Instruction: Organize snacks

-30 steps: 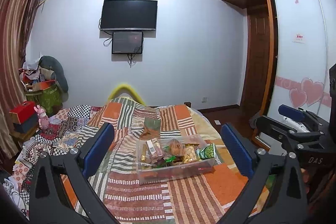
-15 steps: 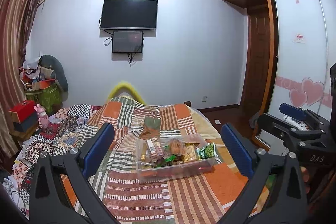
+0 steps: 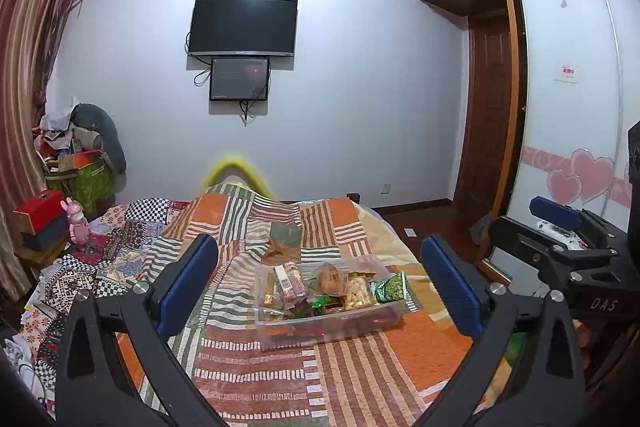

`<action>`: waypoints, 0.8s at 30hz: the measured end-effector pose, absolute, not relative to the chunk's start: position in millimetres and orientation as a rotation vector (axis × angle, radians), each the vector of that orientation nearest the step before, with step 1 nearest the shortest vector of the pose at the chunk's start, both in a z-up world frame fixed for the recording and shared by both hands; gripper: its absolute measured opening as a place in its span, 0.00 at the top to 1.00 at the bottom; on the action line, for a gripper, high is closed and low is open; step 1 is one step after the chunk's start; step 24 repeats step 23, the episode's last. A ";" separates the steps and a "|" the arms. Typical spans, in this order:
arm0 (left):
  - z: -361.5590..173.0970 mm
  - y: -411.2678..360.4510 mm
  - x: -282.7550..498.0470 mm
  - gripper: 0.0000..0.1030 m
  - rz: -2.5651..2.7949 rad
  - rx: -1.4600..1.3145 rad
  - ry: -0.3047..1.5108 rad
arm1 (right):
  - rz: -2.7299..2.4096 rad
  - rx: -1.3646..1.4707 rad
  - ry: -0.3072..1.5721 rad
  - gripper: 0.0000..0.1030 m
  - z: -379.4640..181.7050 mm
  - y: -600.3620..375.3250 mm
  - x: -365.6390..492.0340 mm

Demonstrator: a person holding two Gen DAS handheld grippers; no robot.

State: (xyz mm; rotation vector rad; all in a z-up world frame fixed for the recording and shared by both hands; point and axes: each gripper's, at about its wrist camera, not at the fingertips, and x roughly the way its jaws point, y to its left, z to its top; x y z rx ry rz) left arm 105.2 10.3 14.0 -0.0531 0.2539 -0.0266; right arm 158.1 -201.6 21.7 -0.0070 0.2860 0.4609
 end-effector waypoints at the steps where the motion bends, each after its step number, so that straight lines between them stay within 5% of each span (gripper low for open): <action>1: 14.1 10.0 105.6 0.00 -0.029 -0.054 0.254 | 0.461 -0.007 0.286 0.00 21.6 -201.6 158.1; 24: 11.8 11.8 105.2 0.00 -0.057 -0.061 0.270 | 0.463 -0.007 0.291 0.00 23.4 -203.7 158.6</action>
